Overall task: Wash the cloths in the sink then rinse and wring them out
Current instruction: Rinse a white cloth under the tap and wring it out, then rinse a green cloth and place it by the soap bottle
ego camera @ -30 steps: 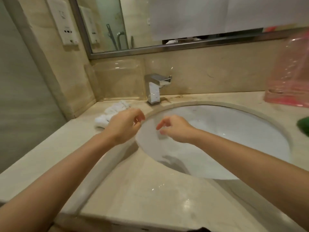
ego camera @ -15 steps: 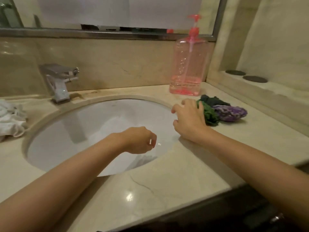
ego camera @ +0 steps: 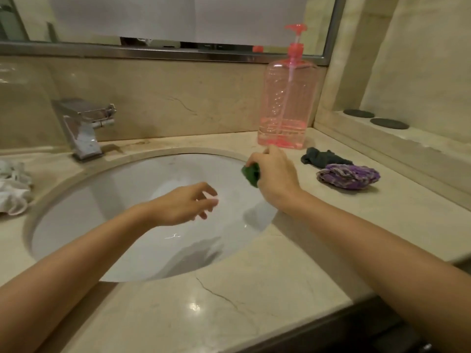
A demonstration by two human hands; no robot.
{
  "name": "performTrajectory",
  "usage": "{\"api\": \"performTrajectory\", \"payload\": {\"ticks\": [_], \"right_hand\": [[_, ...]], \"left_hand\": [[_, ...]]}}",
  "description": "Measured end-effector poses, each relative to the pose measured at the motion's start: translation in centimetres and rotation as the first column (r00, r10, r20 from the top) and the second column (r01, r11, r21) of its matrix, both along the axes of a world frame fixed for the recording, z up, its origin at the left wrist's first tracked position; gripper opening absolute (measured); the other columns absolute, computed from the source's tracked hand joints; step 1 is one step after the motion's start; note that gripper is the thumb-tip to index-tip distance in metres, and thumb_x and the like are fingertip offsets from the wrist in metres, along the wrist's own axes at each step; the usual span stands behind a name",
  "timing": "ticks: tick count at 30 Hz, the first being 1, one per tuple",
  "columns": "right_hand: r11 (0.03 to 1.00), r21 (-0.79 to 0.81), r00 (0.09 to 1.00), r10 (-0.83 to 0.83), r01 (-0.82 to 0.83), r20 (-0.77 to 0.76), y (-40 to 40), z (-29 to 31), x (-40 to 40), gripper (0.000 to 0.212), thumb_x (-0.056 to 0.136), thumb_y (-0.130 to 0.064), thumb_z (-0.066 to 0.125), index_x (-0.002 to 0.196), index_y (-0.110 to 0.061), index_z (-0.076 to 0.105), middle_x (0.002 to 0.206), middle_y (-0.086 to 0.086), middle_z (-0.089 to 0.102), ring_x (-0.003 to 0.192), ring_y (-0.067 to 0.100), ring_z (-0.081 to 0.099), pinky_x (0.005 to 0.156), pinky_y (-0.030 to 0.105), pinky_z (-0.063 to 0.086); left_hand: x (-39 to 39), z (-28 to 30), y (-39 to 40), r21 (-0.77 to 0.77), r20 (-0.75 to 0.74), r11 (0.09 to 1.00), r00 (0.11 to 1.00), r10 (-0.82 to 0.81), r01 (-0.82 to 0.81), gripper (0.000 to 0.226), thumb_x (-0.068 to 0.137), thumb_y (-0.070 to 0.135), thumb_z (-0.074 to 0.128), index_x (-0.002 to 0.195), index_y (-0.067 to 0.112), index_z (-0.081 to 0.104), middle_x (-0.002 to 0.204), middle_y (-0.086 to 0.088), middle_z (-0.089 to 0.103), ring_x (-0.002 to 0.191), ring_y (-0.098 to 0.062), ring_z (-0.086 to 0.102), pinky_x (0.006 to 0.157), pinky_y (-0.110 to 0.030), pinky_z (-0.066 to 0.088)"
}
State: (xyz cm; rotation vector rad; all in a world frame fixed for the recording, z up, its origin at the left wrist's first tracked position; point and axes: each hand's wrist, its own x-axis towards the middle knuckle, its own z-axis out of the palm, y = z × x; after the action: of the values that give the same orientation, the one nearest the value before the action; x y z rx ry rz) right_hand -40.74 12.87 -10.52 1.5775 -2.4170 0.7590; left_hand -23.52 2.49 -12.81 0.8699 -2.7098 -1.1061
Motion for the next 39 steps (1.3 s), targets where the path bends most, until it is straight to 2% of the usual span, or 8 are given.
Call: {"api": "performTrajectory", "payload": {"ticks": [4,13,19,22,28,33,35,39], "right_hand": [[0.972,-0.162,0.946,0.207,-0.17,0.25,-4.1,-0.2,5.8,0.032,0.093,0.002,0.051,0.113,-0.015,0.068,0.113,0.007,0.051,0.102,0.023,0.053,0.09,0.032,0.048],[0.883,-0.26,0.703,0.468,-0.39,0.535,-13.3,-0.5,15.8,0.03,0.1,-0.012,0.043,0.122,-0.013,0.064,0.123,0.006,0.064,0.113,0.019,0.055,0.089,0.02,0.038],[0.916,-0.231,0.942,0.336,-0.328,-0.007,-20.1,0.1,18.0,0.038,0.1,-0.021,0.04,0.133,-0.004,0.048,0.145,0.012,0.041,0.138,0.026,0.031,0.115,0.038,0.023],[0.959,0.038,0.905,0.277,-0.28,-0.323,-22.9,0.6,16.9,0.06,0.099,-0.044,0.032,0.142,-0.004,0.043,0.162,0.01,0.0,0.149,0.022,-0.01,0.121,0.044,-0.006],[0.963,0.222,0.812,0.252,-0.155,-0.526,-24.2,0.2,13.7,0.072,0.099,-0.051,0.024,0.154,-0.009,0.005,0.161,0.003,-0.018,0.148,0.023,-0.016,0.117,0.045,-0.014],[0.935,-0.114,0.893,0.355,-0.336,0.277,-23.9,0.2,14.9,0.049,0.102,-0.034,0.036,0.148,-0.016,0.035,0.158,0.003,0.026,0.146,0.022,0.019,0.118,0.039,0.019],[0.922,-0.337,0.594,0.381,-0.189,0.708,-22.4,-2.3,16.3,0.034,0.103,-0.032,0.038,0.13,-0.018,0.052,0.135,0.004,0.054,0.122,0.022,0.05,0.1,0.037,0.042],[0.937,-0.294,0.09,0.314,-0.186,0.945,-20.6,-5.6,16.9,0.031,0.104,-0.035,0.035,0.12,-0.018,0.054,0.113,0.006,0.063,0.09,0.017,0.062,0.079,0.041,0.056]], "left_hand": [[1.9,1.5,-2.0,0.619,-0.158,0.768,0.932,0.325,-0.162,0.057,0.091,0.061,0.034,0.127,0.018,0.045,0.121,-0.015,0.059,0.107,-0.03,0.063,0.078,-0.038,0.058],[8.1,0.0,-9.4,0.864,-0.331,0.479,0.543,0.772,-0.154,0.041,0.095,0.046,0.051,0.124,0.017,0.059,0.121,-0.012,0.063,0.106,-0.025,0.062,0.07,-0.035,0.055],[8.2,-0.6,-11.9,0.876,-0.405,0.433,0.161,0.9,-0.213,0.043,0.089,0.032,0.067,0.125,0.011,0.059,0.117,-0.012,0.068,0.101,-0.026,0.066,0.064,-0.034,0.058],[8.1,-1.1,-12.4,0.915,-0.324,0.322,0.034,0.945,-0.243,0.045,0.087,0.024,0.07,0.125,0.004,0.056,0.115,-0.013,0.066,0.104,-0.028,0.064,0.061,-0.034,0.053],[7.9,-1.8,-13.1,0.919,-0.304,0.277,-0.053,0.951,-0.282,0.054,0.079,0.012,0.078,0.126,0.001,0.053,0.116,-0.018,0.065,0.099,-0.029,0.066,0.081,-0.04,0.058],[8.0,-1.2,-12.9,0.932,-0.318,0.298,-0.077,0.945,-0.205,0.048,0.091,0.025,0.065,0.132,0.006,0.049,0.123,-0.014,0.061,0.108,-0.027,0.061,0.086,-0.039,0.055],[8.1,-0.7,-12.3,0.945,-0.308,0.299,-0.055,0.95,-0.134,0.043,0.098,0.029,0.053,0.135,0.008,0.047,0.123,-0.01,0.059,0.111,-0.027,0.058,0.084,-0.038,0.051],[8.0,-0.7,-11.6,0.974,-0.225,0.226,0.005,0.974,-0.02,0.041,0.104,0.026,0.038,0.138,0.003,0.044,0.127,-0.017,0.055,0.124,-0.036,0.05,0.096,-0.047,0.043]]}}
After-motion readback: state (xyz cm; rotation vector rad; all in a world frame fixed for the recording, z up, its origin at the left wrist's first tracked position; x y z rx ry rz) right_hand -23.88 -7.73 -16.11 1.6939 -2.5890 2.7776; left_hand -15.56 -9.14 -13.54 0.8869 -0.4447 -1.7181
